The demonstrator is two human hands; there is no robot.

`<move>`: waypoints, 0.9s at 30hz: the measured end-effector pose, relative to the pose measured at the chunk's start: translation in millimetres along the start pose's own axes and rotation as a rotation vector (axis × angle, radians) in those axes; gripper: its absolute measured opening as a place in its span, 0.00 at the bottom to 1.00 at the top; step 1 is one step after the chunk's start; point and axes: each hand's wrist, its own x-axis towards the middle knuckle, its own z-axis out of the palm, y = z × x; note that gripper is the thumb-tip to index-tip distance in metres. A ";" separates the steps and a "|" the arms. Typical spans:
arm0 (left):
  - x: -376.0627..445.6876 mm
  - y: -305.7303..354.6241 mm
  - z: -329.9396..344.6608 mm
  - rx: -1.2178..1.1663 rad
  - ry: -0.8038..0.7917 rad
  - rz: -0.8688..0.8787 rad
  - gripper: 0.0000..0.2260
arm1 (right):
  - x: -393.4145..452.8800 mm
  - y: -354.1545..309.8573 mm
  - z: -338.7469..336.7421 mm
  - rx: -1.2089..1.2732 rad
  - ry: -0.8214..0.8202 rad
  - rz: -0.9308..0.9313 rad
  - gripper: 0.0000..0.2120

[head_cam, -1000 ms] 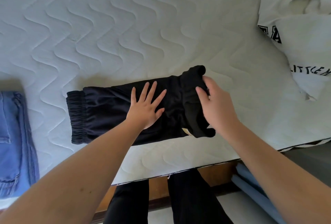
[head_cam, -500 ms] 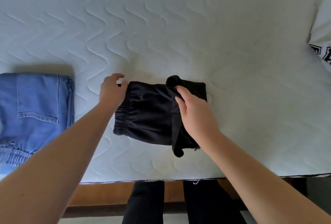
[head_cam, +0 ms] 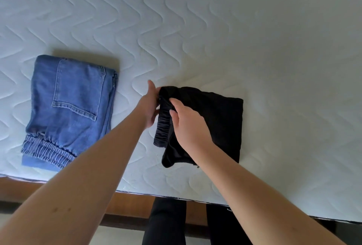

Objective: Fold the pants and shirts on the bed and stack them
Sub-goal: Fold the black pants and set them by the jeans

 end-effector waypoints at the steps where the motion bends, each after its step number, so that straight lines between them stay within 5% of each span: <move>1: 1.8 0.5 -3.8 -0.048 -0.016 -0.025 0.36 | 2.1 -1.1 4.2 0.016 -0.060 -0.010 0.20; 4: 7.0 4.5 -11.7 -0.043 -0.076 -0.076 0.41 | 3.7 4.9 7.1 0.078 -0.136 -0.035 0.19; 8: 4.5 13.6 -10.5 0.242 -0.117 -0.037 0.32 | -0.3 39.4 -8.1 0.138 0.152 0.038 0.14; 11: 7.3 12.7 -4.2 0.461 -0.091 0.033 0.29 | 2.7 86.5 -24.8 -0.025 0.367 0.262 0.18; 13: 10.8 12.9 -1.0 0.482 -0.072 0.032 0.29 | 6.6 119.4 -37.3 0.009 0.302 0.542 0.28; 16: 15.1 13.1 -0.4 0.480 -0.079 -0.010 0.28 | 10.7 151.0 -51.9 0.418 0.161 0.758 0.39; 22: -5.7 23.9 5.2 0.297 -0.139 -0.067 0.16 | 12.2 164.6 -79.7 0.582 -0.071 0.593 0.14; 27: -50.0 61.1 15.0 0.315 -0.147 0.275 0.22 | 9.3 140.3 -141.2 0.746 0.040 0.371 0.11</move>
